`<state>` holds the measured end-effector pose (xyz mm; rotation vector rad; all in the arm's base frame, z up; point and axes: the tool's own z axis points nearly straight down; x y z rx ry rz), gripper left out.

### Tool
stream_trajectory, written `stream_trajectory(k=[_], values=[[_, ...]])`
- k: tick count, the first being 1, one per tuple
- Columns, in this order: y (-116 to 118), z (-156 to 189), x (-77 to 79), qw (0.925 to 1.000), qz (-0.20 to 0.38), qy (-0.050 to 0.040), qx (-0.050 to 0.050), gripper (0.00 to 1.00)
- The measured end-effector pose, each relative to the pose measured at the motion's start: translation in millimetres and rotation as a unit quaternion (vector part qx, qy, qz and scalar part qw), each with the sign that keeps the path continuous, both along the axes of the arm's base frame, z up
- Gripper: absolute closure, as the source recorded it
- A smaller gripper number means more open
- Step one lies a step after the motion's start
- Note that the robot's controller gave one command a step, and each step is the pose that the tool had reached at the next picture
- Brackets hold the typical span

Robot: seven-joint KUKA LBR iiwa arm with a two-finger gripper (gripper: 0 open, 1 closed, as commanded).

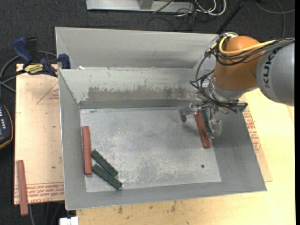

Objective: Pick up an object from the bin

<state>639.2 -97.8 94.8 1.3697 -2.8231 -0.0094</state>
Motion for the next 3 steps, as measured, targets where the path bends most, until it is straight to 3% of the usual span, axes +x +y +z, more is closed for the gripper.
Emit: stream_trajectory(k=[1,2,3], values=[[-34.0,-16.2,6.8,0.9192,0.394,-0.0074,0.007,0.00],[-29.7,-14.0,8.1,0.9191,0.394,-0.0094,0.010,1.00],[-28.4,133.9,-3.7,0.9186,0.395,-0.0082,-0.002,1.00]])
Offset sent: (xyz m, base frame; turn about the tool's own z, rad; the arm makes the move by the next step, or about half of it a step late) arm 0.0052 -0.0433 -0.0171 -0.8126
